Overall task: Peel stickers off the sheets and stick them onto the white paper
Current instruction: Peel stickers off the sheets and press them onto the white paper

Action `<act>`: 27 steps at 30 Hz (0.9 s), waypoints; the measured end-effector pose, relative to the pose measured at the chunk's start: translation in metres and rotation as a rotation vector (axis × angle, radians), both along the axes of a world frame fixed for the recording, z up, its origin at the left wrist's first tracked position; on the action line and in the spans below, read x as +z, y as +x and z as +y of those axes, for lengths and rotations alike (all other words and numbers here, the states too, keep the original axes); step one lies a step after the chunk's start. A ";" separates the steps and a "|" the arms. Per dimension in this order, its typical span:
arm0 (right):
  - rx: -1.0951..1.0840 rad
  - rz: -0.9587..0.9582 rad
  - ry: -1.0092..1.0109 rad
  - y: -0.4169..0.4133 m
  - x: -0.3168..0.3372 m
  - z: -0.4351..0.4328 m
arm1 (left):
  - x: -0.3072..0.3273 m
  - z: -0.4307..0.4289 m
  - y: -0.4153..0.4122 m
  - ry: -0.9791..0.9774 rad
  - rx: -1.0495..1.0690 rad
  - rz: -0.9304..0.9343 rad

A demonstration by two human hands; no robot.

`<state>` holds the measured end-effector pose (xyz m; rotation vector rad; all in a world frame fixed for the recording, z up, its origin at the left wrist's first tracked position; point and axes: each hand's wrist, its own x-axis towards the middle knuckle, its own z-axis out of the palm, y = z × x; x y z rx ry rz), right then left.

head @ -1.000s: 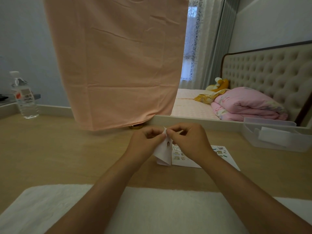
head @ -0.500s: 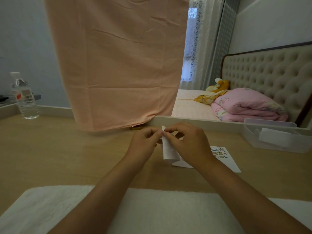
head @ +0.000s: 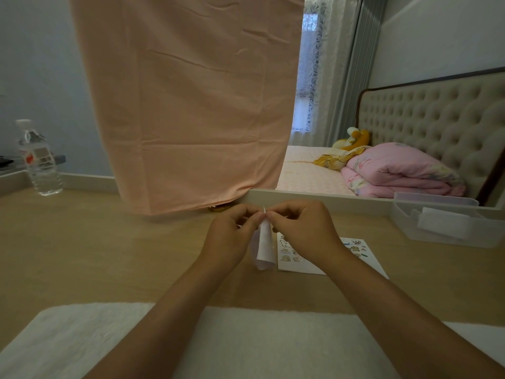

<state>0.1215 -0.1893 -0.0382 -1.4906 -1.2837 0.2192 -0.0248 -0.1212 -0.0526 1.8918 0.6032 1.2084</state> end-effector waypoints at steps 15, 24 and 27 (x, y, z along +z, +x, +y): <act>-0.066 -0.196 0.115 -0.005 -0.003 -0.002 | -0.001 -0.004 0.006 -0.237 -0.023 -0.106; 0.074 0.120 -0.030 -0.003 0.004 -0.004 | -0.006 -0.002 0.008 -0.222 -0.044 -0.094; 0.072 0.122 -0.023 -0.004 0.004 -0.004 | -0.006 -0.002 0.007 -0.207 -0.029 -0.103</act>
